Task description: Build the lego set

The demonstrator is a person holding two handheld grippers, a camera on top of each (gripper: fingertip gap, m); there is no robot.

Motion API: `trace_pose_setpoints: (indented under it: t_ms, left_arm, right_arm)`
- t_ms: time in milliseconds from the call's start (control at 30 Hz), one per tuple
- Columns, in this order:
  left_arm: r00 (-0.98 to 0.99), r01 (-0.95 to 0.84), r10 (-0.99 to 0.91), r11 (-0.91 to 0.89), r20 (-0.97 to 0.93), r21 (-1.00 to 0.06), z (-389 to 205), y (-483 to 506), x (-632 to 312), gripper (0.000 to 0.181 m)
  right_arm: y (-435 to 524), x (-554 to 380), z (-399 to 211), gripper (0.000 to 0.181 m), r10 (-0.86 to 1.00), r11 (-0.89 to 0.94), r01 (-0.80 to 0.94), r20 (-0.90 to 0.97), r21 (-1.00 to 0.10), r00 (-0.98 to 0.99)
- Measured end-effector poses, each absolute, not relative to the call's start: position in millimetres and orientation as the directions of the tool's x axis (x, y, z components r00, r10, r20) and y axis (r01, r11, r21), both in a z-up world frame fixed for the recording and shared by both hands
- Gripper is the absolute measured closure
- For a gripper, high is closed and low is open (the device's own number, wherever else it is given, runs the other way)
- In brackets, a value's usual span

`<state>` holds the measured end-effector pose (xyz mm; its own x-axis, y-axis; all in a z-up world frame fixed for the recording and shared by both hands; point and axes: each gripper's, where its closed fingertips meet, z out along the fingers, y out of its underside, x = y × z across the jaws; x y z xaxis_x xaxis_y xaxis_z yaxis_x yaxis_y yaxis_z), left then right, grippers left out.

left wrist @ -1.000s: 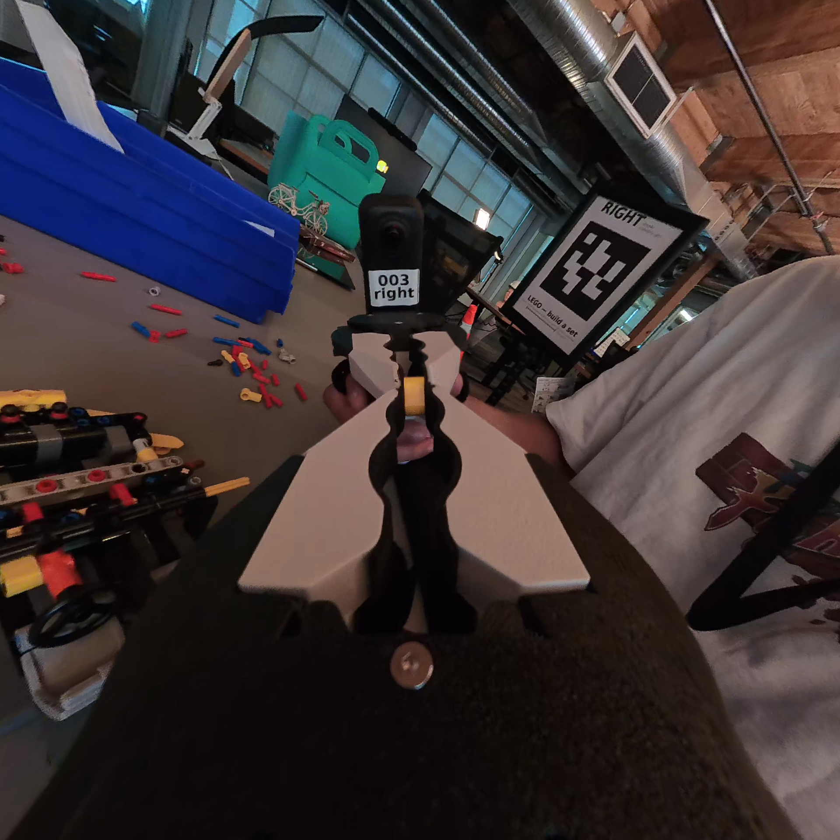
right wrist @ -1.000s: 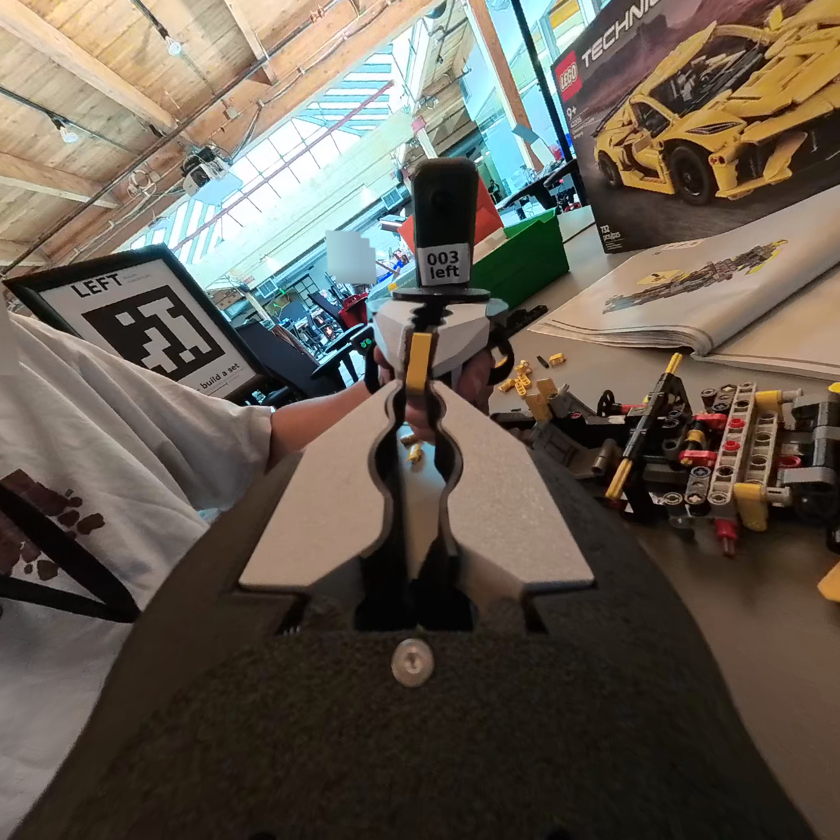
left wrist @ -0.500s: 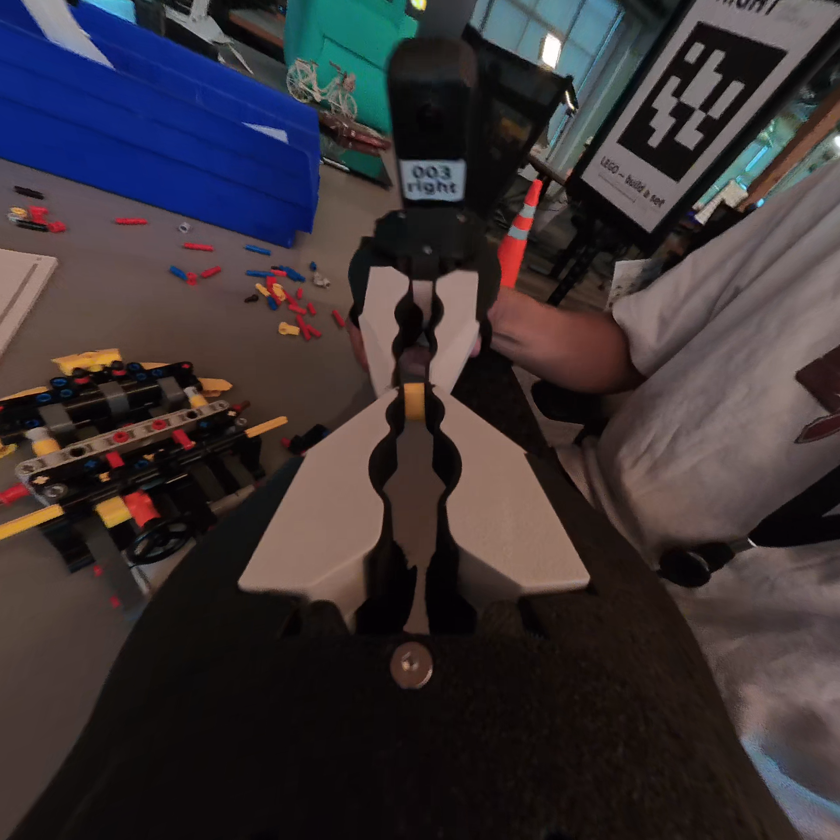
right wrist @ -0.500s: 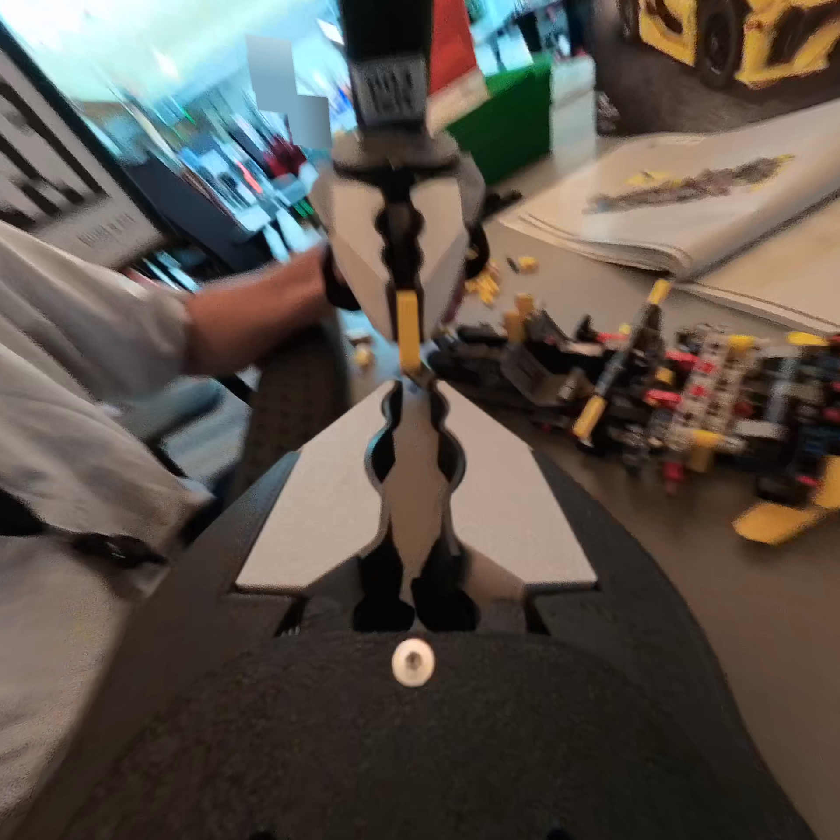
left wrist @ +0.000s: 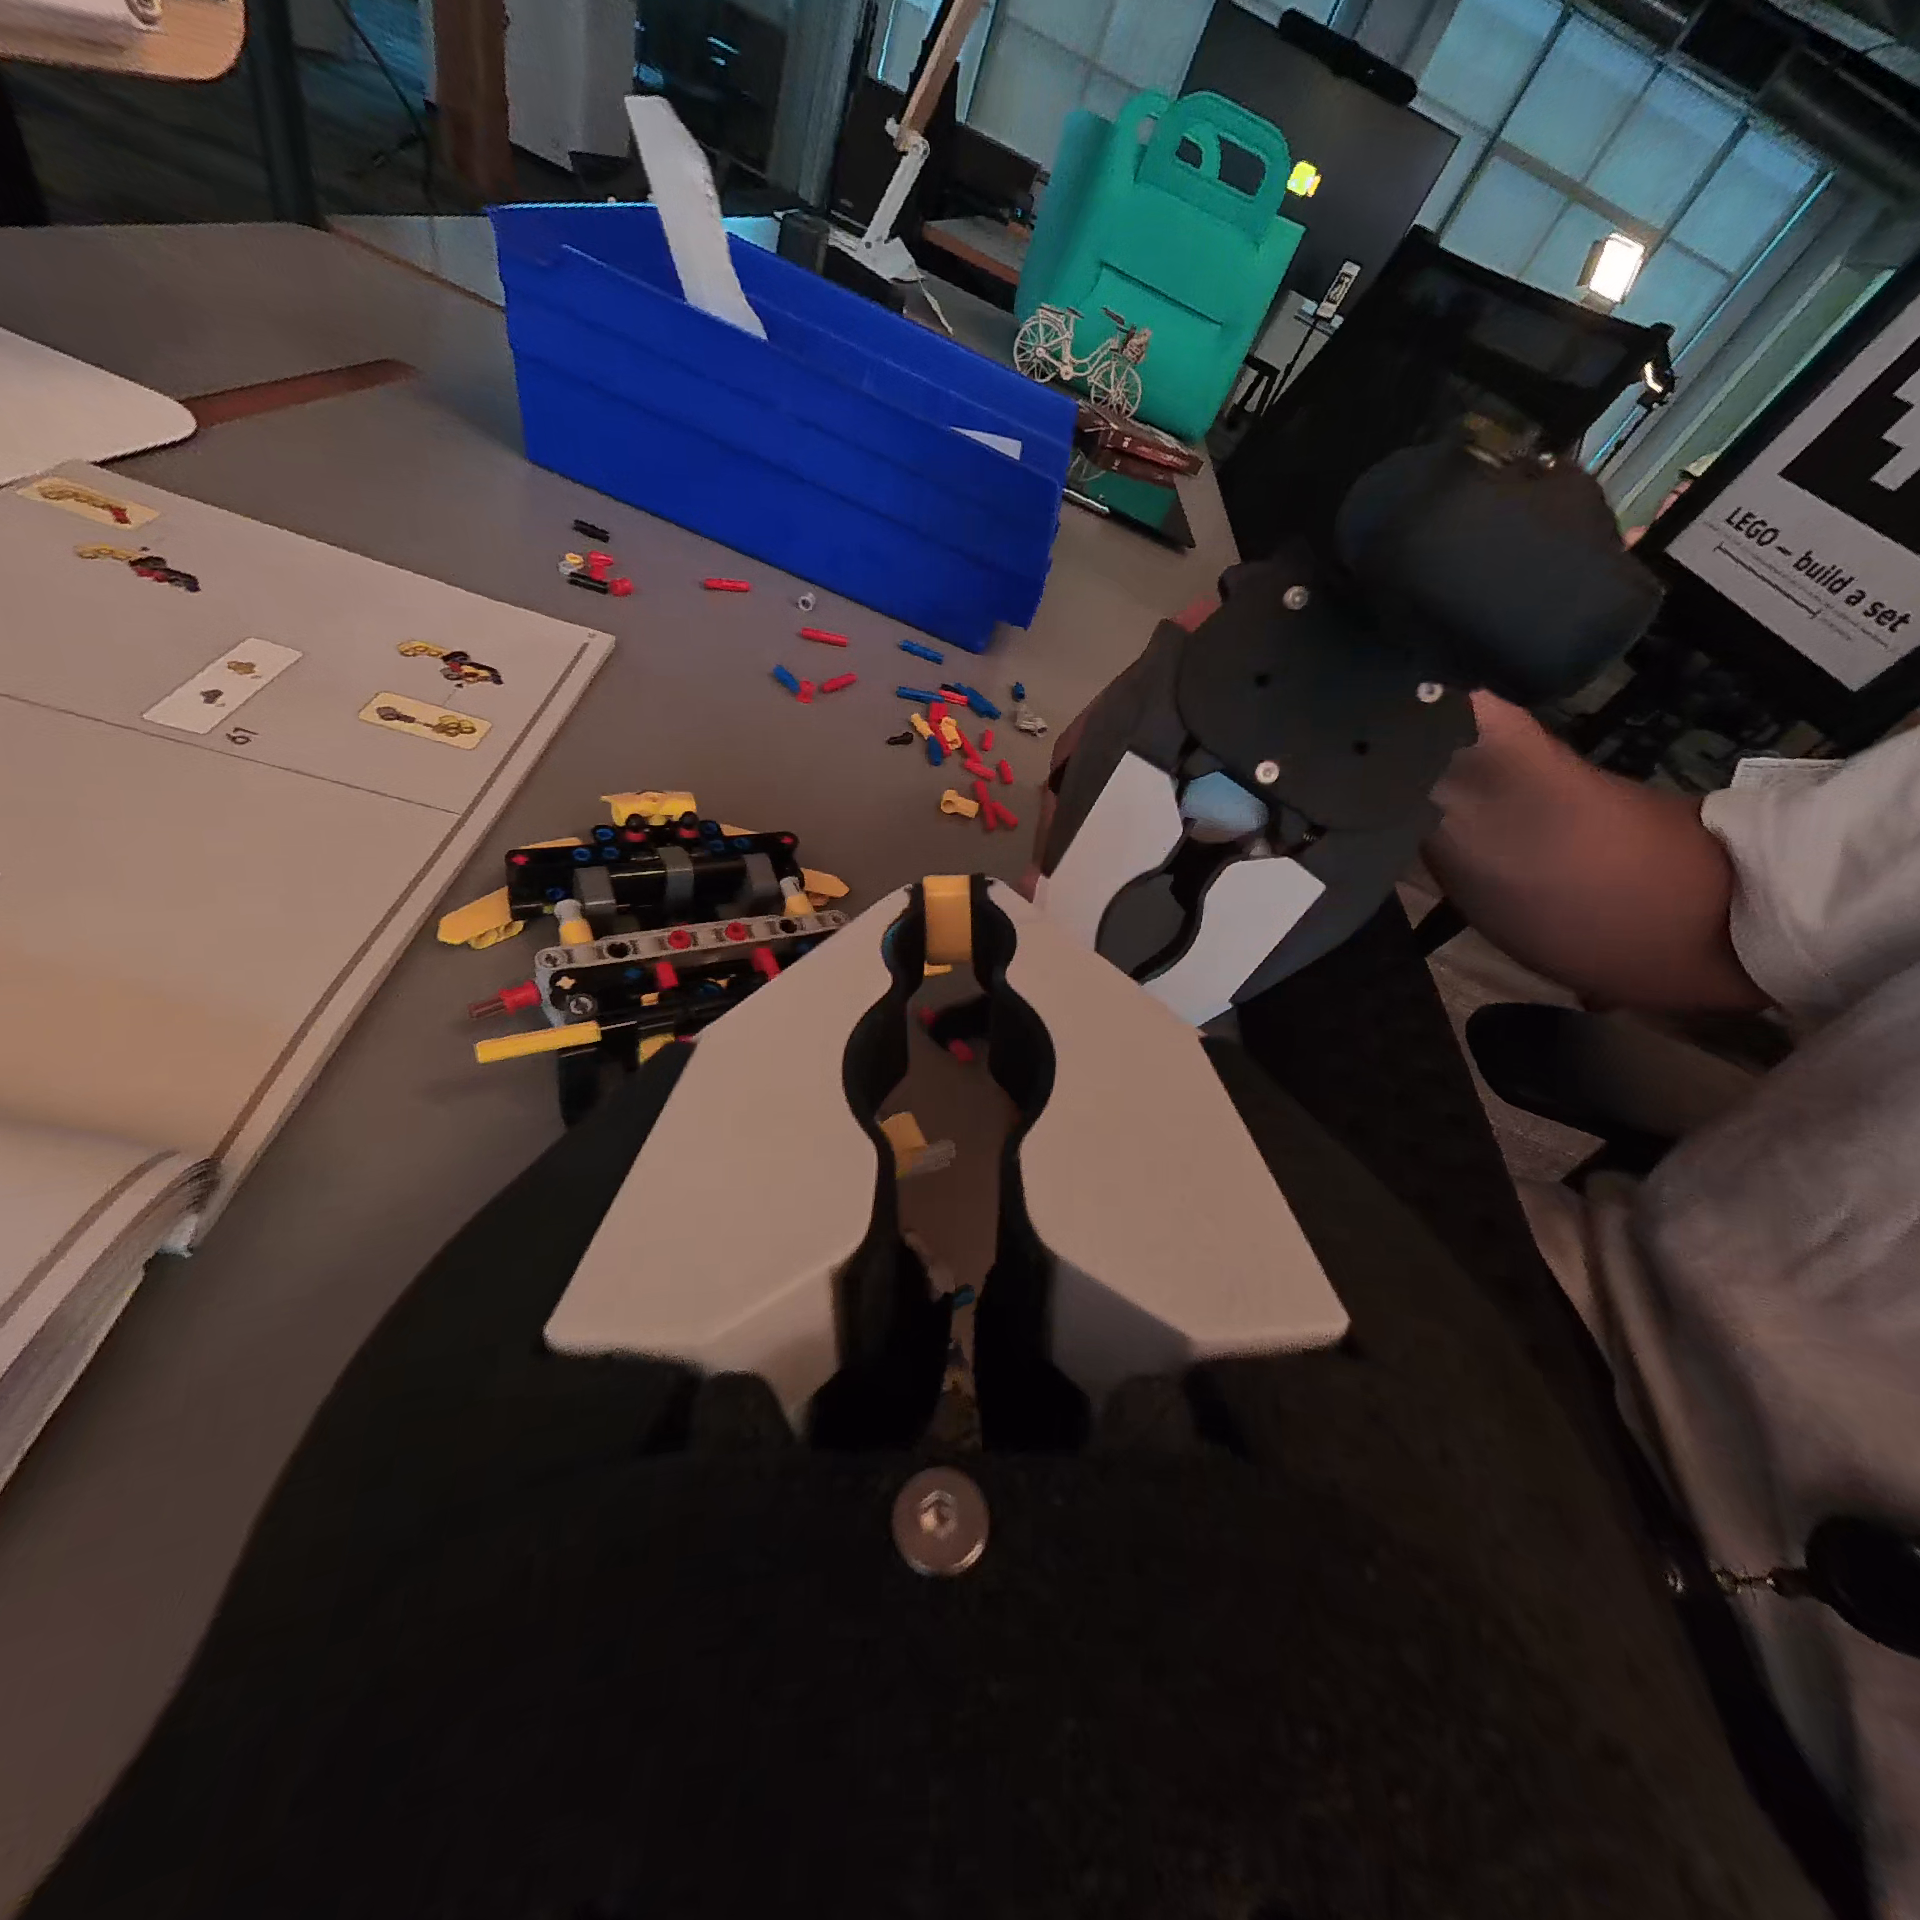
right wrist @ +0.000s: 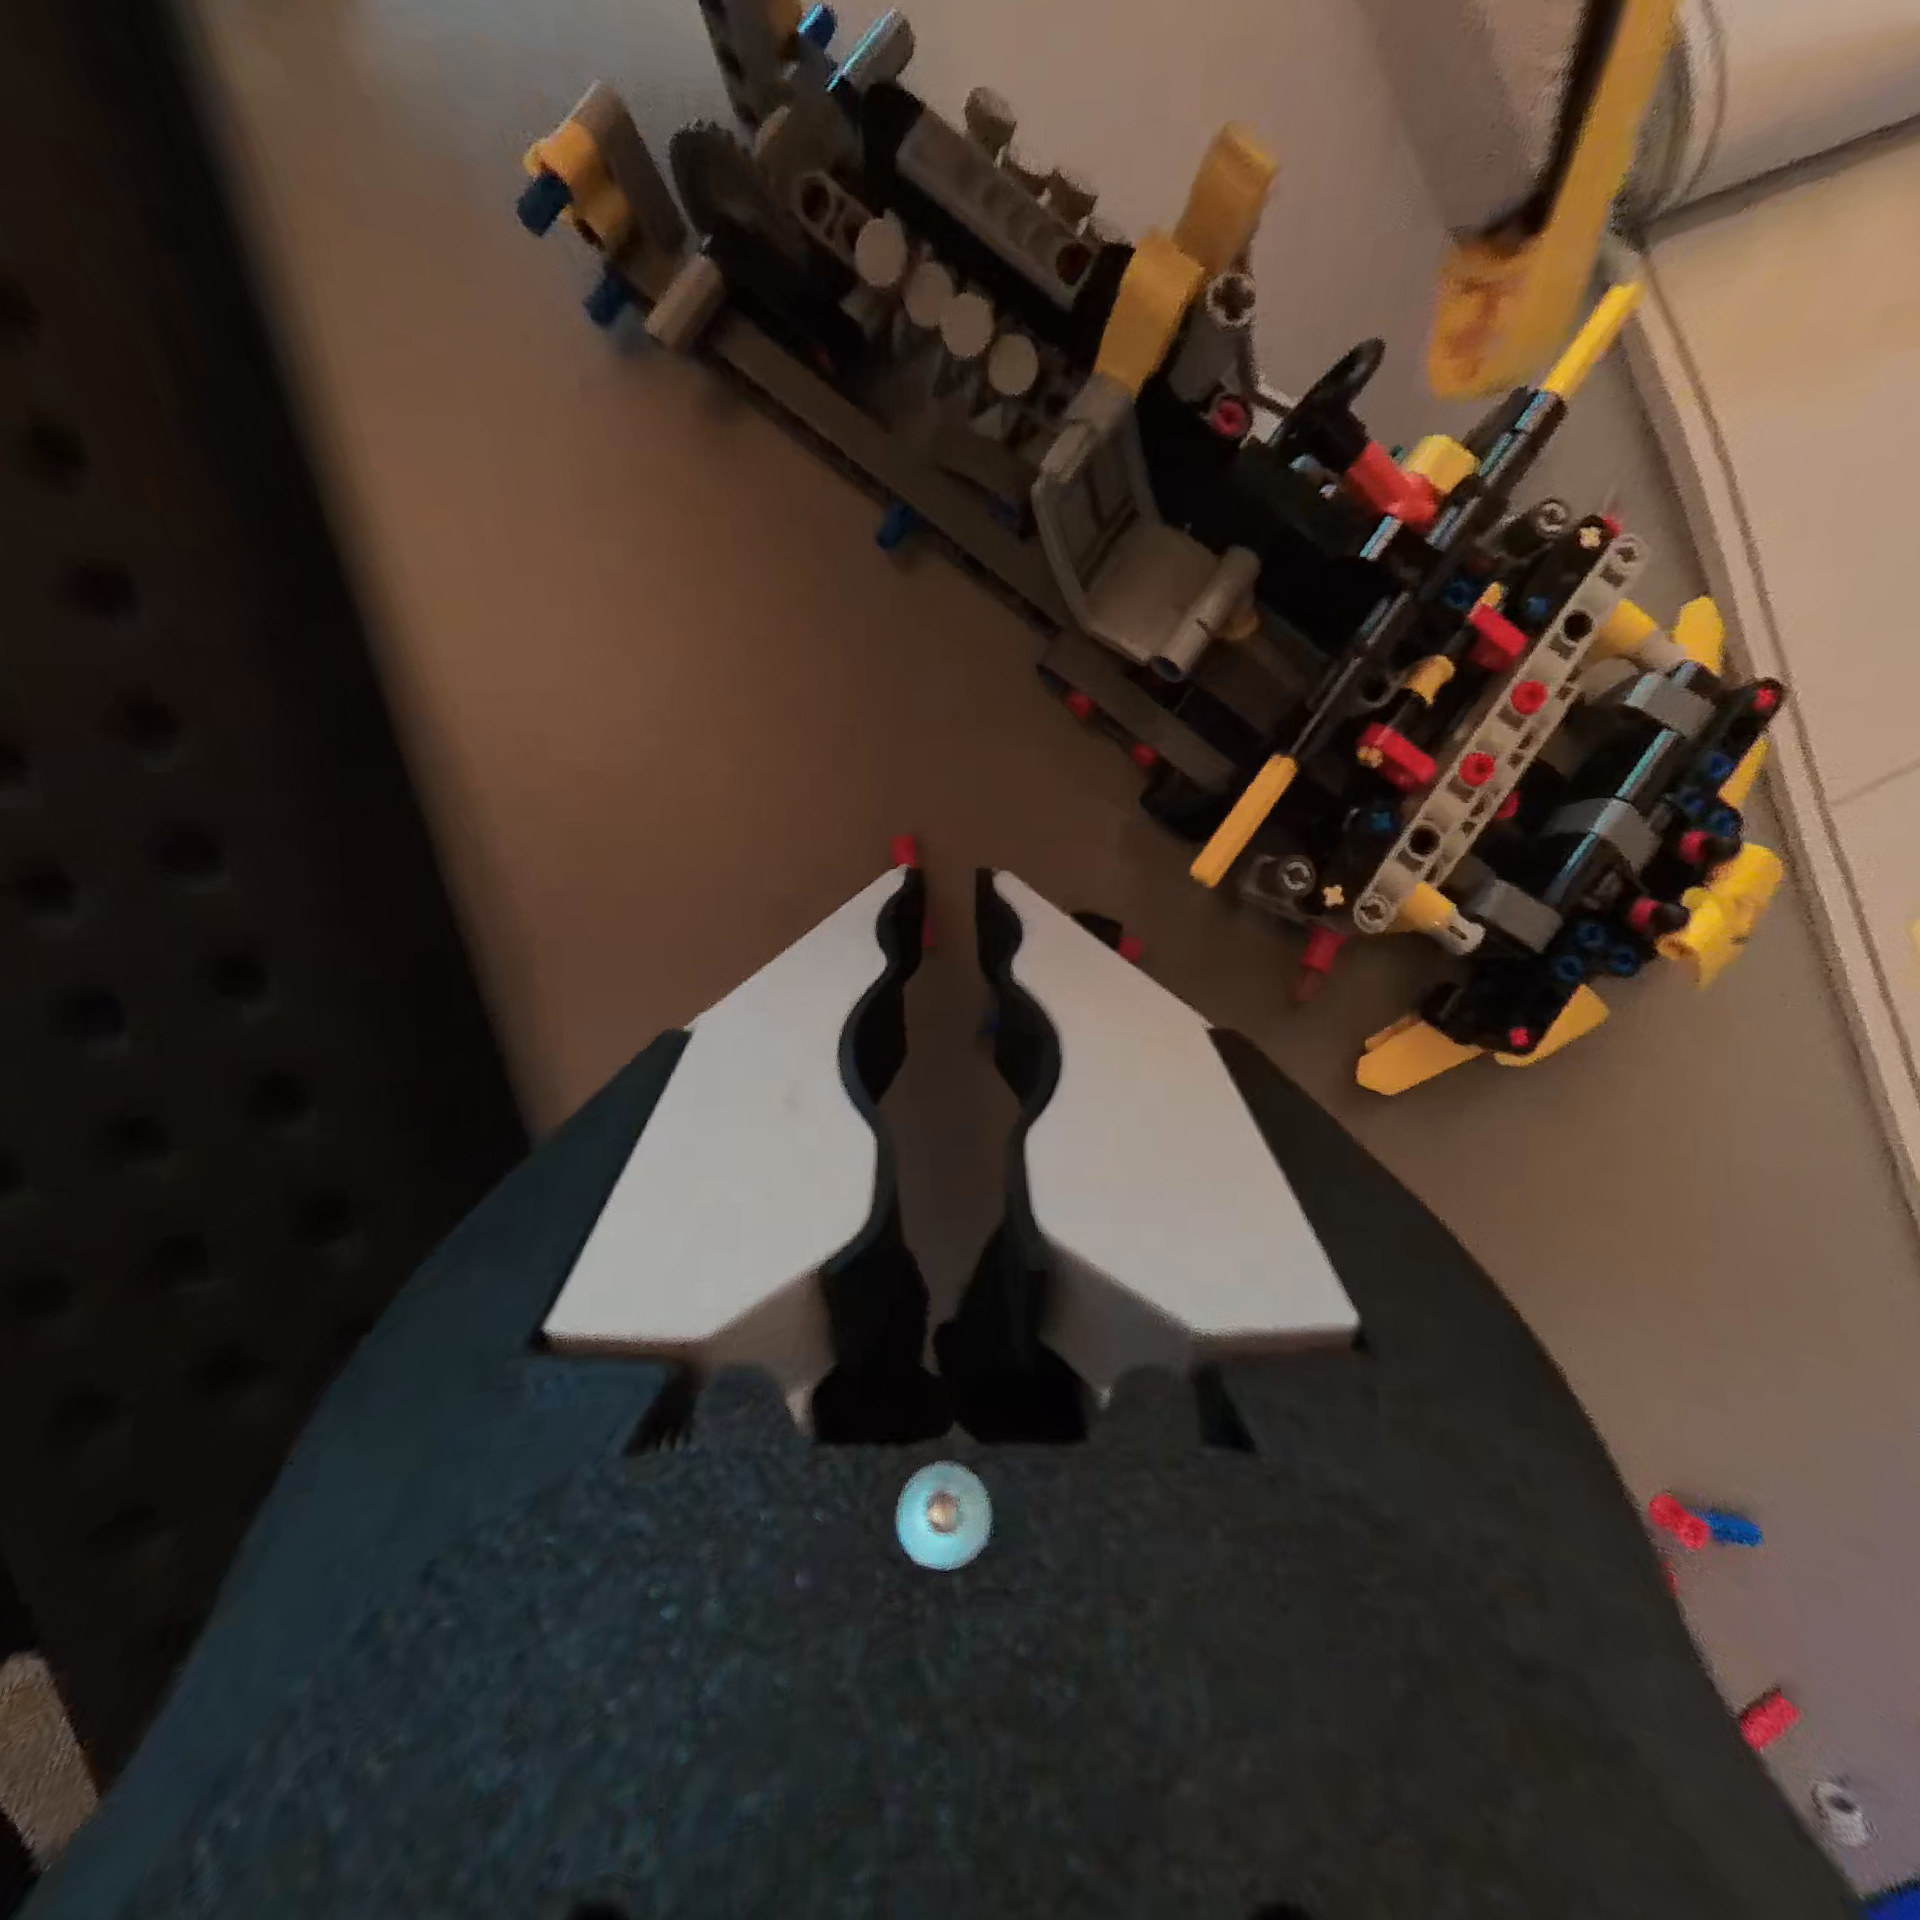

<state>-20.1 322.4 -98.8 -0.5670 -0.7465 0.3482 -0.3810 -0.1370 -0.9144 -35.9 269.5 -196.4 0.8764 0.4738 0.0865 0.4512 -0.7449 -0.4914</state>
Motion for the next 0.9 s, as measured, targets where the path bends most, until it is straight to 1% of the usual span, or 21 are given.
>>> trace_pose_setpoints:
  t_ms: [233, 267, 333, 400, 433, 467, 567, 600, 633, 667, 700, 733, 767, 800, 867, 900]
  left_arm:
    - [-0.563, -0.388, -0.751, -0.128, 0.345, -0.913, -100.4, 322.3, -19.6, 0.173]
    - [-0.564, -0.390, -0.750, -0.126, 0.346, -0.912, -100.7, 321.6, -19.8, 0.173]
    - [-0.561, -0.394, -0.752, -0.125, 0.346, -0.911, -101.9, 321.4, -19.3, 0.173]
    - [-0.558, -0.396, -0.753, -0.128, 0.349, -0.909, -102.3, 321.7, -19.1, 0.173]
    - [-0.552, -0.397, -0.755, -0.134, 0.353, -0.908, -102.3, 322.6, -18.4, 0.173]
    - [-0.544, -0.401, -0.757, -0.146, 0.363, -0.904, -102.3, 323.4, -17.7, 0.173]
    - [-0.528, -0.411, -0.747, -0.191, 0.403, -0.891, -100.8, 322.6, -16.1, 0.173]
    - [-0.524, -0.413, -0.749, -0.193, 0.406, -0.890, -101.1, 322.2, -15.5, 0.173]
    - [-0.518, -0.415, -0.756, -0.187, 0.400, -0.891, -102.2, 322.7, -15.0, 0.173]
    - [-0.513, -0.418, -0.764, -0.175, 0.391, -0.891, -103.5, 323.5, -14.9, 0.173]
    - [-0.509, -0.421, -0.768, -0.171, 0.388, -0.891, -104.0, 324.8, -15.0, 0.173]
    - [-0.505, -0.420, -0.770, -0.175, 0.390, -0.891, -103.6, 326.2, -14.8, 0.173]
    - [-0.503, -0.416, -0.770, -0.182, 0.393, -0.891, -102.3, 327.1, -14.8, 0.173]
    - [-0.505, -0.414, -0.768, -0.185, 0.394, -0.891, -101.3, 327.1, -14.8, 0.173]
    - [-0.505, -0.415, -0.770, -0.180, 0.390, -0.892, -102.4, 325.9, -14.4, 0.173]
    - [-0.504, -0.420, -0.772, -0.174, 0.388, -0.891, -104.1, 325.1, -14.2, 0.173]
  right_arm:
    - [266.7, -35.5, -207.0, 0.164, 0.508, -0.768, 0.468, 0.030, -0.438, 0.861]
    - [266.4, -37.8, -207.5, 0.168, 0.518, -0.762, 0.476, 0.026, -0.439, 0.855]
    - [264.7, -40.6, -208.3, 0.181, 0.535, -0.755, 0.492, 0.026, -0.434, 0.844]
    - [266.2, -35.0, -207.5, 0.181, 0.537, -0.741, 0.508, 0.067, -0.439, 0.841]
    - [269.0, -33.2, -203.6, 0.181, 0.525, -0.727, 0.494, 0.077, -0.477, 0.847]
    - [273.2, -34.7, -195.4, 0.181, 0.504, -0.707, 0.450, 0.057, -0.546, 0.862]
    - [290.1, -34.7, -155.0, 0.181, 0.407, -0.581, 0.224, -0.041, -0.782, 0.913]
    - [293.7, -31.3, -142.0, 0.181, 0.373, -0.525, 0.147, -0.071, -0.838, 0.925]
    - [294.8, -29.0, -133.4, 0.181, 0.345, -0.491, 0.077, -0.112, -0.868, 0.932]
    - [292.7, -31.3, -130.9, 0.181, 0.345, -0.483, 0.050, -0.137, -0.874, 0.929]
    - [287.7, -39.2, -133.7, 0.181, 0.370, -0.498, 0.064, -0.146, -0.865, 0.917]
    - [280.4, -50.3, -142.9, 0.181, 0.403, -0.543, 0.098, -0.156, -0.834, 0.902]
    - [271.7, -59.4, -157.4, 0.173, 0.423, -0.612, 0.156, -0.155, -0.775, 0.893]
    - [264.7, -63.6, -171.5, 0.163, 0.421, -0.670, 0.208, -0.134, -0.713, 0.897]
    - [257.2, -69.4, -188.2, 0.161, 0.409, -0.725, 0.259, -0.096, -0.638, 0.907]
    - [258.2, -70.2, -191.0, 0.161, 0.383, -0.733, 0.249, -0.082, -0.633, 0.920]
